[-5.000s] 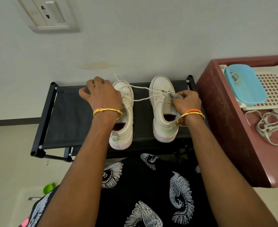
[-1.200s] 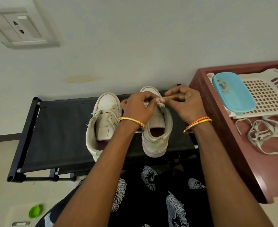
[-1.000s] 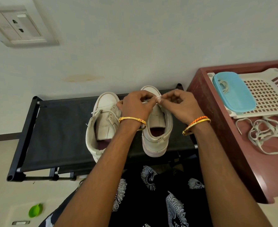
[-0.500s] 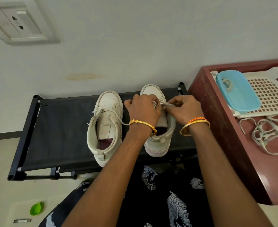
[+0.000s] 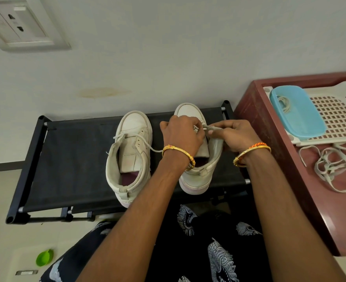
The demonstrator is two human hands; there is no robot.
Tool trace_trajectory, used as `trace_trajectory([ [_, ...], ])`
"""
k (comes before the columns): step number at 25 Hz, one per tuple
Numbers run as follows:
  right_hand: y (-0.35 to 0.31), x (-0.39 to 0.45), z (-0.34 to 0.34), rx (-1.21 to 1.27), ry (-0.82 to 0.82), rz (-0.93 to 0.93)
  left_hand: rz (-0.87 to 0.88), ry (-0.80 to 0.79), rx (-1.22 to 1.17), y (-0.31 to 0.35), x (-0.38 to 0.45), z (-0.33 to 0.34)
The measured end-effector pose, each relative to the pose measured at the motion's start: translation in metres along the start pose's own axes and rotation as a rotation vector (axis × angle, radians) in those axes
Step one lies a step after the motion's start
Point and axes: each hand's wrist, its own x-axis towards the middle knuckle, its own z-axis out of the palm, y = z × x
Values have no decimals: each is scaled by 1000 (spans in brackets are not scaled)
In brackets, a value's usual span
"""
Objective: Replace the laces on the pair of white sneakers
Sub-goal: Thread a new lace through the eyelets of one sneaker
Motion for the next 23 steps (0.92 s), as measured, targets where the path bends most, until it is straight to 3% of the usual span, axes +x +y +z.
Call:
trace_trajectory([
  [13, 3, 4, -3, 14, -52, -31, -52, 28, -124, 2, 1, 7],
  [18, 6, 10, -4, 77, -198, 8, -69, 23, -168, 0, 2, 9],
  [21, 8, 11, 0, 247, -143, 86, -83, 42, -198, -1, 3, 10],
  [23, 11, 13, 5, 222, -83, 55, -79, 19, -159, 0, 2, 10],
])
